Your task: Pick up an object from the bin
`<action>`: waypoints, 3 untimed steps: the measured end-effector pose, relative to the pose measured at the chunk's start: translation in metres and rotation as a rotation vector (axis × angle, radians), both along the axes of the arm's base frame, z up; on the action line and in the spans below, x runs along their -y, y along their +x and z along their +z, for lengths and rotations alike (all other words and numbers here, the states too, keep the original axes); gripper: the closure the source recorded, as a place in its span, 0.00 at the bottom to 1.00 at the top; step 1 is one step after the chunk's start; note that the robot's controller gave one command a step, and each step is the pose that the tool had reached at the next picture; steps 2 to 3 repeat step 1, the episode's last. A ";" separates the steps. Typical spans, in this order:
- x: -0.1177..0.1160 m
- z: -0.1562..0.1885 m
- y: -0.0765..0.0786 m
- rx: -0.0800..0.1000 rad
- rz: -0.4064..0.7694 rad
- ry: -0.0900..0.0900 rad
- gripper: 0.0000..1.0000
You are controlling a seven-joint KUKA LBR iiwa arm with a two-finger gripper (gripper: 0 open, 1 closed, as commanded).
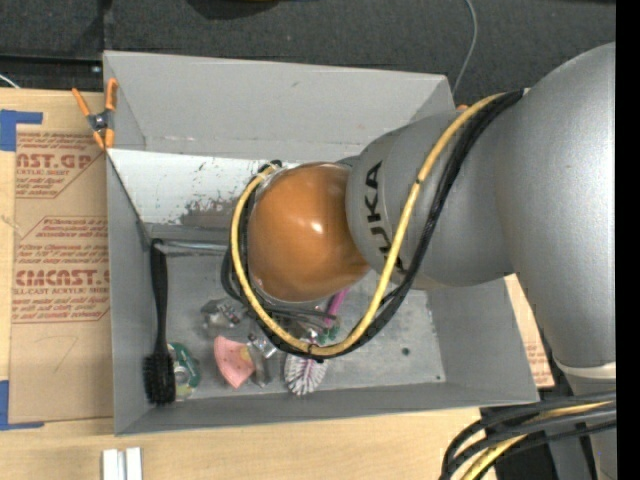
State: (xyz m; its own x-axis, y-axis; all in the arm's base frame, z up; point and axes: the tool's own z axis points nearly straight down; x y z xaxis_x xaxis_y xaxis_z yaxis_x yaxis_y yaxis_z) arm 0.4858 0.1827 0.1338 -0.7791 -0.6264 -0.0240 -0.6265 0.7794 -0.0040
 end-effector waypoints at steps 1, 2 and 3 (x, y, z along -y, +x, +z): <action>0.000 0.019 -0.001 -0.003 0.000 -0.001 1.00; 0.000 0.019 -0.001 -0.003 0.000 -0.001 1.00; 0.000 0.019 -0.001 -0.003 0.000 -0.001 1.00</action>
Offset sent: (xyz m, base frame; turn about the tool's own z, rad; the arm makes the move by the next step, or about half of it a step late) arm -0.0011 -0.0002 0.0121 0.0001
